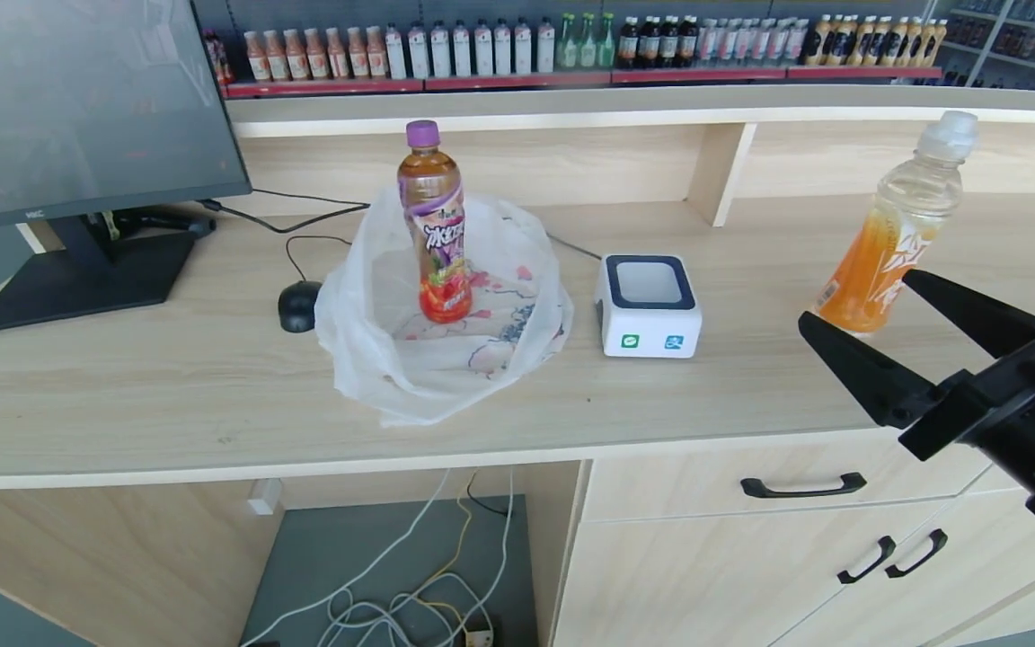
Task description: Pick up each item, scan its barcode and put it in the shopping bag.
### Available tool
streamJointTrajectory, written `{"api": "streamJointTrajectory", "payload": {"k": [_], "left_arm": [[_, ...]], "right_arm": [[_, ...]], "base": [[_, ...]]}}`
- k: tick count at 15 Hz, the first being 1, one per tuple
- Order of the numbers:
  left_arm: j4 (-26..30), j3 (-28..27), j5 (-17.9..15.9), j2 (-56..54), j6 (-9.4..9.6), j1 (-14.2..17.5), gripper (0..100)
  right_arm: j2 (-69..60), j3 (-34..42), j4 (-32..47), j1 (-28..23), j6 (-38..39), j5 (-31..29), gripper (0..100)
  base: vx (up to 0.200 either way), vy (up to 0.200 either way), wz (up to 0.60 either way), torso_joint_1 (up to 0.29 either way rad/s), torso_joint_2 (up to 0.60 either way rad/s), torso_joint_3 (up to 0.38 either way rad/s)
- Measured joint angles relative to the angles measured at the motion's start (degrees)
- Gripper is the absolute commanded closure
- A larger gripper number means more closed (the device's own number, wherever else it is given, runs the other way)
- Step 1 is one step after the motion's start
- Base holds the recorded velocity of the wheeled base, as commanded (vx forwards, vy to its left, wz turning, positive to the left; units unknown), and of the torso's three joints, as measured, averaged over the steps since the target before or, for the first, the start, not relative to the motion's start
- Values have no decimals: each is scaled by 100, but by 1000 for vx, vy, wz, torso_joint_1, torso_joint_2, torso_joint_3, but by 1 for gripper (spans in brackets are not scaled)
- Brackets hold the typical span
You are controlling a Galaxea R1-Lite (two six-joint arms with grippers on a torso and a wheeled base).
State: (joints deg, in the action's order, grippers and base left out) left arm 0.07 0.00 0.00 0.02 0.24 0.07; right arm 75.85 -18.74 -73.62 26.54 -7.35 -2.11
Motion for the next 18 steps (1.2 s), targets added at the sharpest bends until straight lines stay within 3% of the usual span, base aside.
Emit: {"api": "streamJointTrajectory", "payload": {"k": [9,14,18], "left_arm": [[2,0,0,0,5,0,0],[0,0,-2,0,9,0,0],[2,0,-2,0,11,-2,0]], "right_arm": [[88,6,0,27,38,0,0],[260,-17,-1,11,60,-2,0],[697,-463,-17,-20,54,-2,0]], "base": [[0,-200,0,-1,0,3],[0,0,0,0,0,0],[0,0,0,0,0,0]]}}
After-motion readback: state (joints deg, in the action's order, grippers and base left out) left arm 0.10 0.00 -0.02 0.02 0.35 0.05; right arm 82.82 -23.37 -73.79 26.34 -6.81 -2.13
